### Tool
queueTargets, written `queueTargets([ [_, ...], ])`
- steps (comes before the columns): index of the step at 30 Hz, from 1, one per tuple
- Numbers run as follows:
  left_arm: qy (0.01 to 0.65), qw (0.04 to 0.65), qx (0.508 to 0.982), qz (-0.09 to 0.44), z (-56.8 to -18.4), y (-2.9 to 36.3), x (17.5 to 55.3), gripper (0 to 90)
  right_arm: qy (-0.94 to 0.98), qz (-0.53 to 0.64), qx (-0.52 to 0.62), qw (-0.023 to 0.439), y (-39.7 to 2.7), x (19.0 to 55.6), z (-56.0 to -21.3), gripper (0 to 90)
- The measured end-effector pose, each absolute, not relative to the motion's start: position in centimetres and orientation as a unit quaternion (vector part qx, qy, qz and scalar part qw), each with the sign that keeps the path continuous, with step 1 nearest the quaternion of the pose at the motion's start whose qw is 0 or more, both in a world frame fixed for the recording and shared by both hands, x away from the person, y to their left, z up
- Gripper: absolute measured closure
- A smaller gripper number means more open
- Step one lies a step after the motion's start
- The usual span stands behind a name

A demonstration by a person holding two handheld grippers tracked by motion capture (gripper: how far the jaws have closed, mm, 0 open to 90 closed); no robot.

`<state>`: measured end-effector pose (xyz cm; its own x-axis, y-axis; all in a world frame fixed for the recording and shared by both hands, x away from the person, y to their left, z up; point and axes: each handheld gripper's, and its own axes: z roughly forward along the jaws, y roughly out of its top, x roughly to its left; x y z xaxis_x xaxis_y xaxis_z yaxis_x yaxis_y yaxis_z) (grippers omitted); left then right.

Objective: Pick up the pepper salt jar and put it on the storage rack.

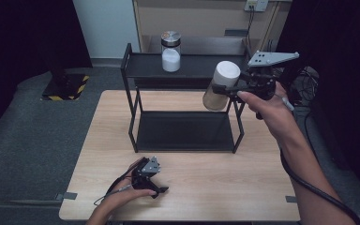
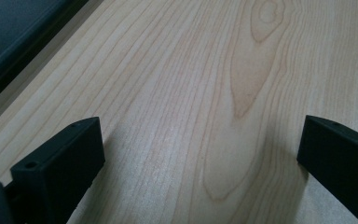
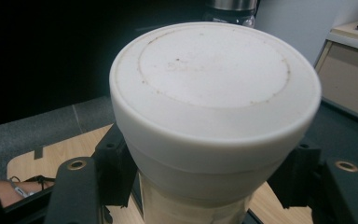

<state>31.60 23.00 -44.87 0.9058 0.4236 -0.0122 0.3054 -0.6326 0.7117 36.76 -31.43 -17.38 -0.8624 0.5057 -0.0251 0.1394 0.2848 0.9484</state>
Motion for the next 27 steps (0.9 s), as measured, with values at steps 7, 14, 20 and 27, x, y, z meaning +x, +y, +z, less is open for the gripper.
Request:
queueTargets([
  [7,0.203,0.378,0.900,0.078,-44.9,23.0,31.6,0.0,0.782,0.565,0.201,0.168,-31.4,37.3,-16.3,36.5],
  [14,0.203,0.378,0.900,0.079,-44.9,23.0,31.6,0.0,0.778,0.570,0.203,0.172,-31.5,38.0,-15.4,36.5],
  [20,0.203,0.378,0.900,0.078,-44.9,23.0,31.6,0.0,0.773,0.574,0.206,0.174,-31.7,38.7,-14.9,36.5],
  [27,0.203,0.378,0.900,0.078,-44.9,23.0,31.6,0.0,0.770,0.575,0.210,0.179,-31.7,39.5,-14.4,36.5],
])
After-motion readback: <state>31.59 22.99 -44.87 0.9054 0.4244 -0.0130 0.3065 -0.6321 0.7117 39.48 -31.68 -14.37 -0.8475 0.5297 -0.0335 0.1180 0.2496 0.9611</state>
